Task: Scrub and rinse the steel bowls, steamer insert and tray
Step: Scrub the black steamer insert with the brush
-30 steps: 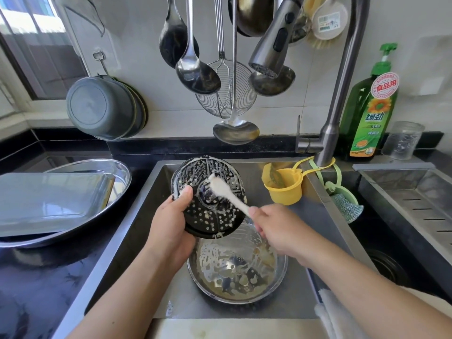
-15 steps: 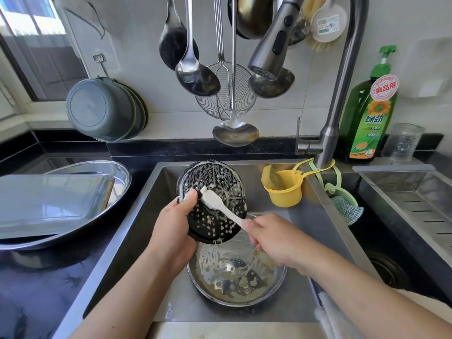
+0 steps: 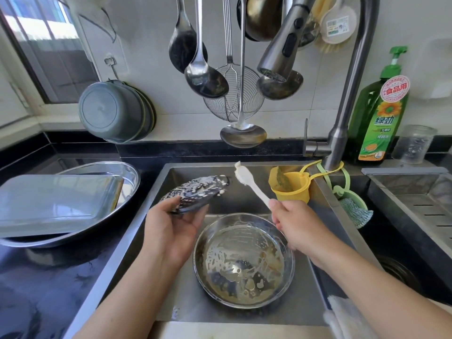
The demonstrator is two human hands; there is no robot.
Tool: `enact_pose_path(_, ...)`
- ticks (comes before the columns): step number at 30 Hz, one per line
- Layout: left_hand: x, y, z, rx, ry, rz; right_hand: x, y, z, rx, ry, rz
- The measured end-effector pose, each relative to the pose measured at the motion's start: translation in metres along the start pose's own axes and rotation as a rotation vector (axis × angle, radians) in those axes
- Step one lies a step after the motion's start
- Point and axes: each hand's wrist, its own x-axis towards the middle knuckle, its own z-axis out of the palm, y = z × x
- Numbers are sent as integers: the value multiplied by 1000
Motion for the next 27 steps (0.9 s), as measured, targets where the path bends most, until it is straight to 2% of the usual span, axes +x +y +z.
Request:
enact_pose_path(4,-5,-9,5,127,-65,-78,0,1,-2,53,1,-9)
enact_pose_path(7,-5,-13,7,194,-90,-67,-2,0,-4,29,-2,-34)
enact_pose_path(12,-1,-13,6,172,-144,24,-13,-6,-1,-109,-189,-119)
enact_pose_path(18,-10,-18,10,235,-255,1,-25,-13,22,-305,-260,-208)
enact_pose_path(23,-8,-21,9,246,-289,34,-20,-17,15,-324,-160,-161)
enact_pose_path(27,-9,-19,10,250,-321,15,-27,-21,26,-353,-247,-204)
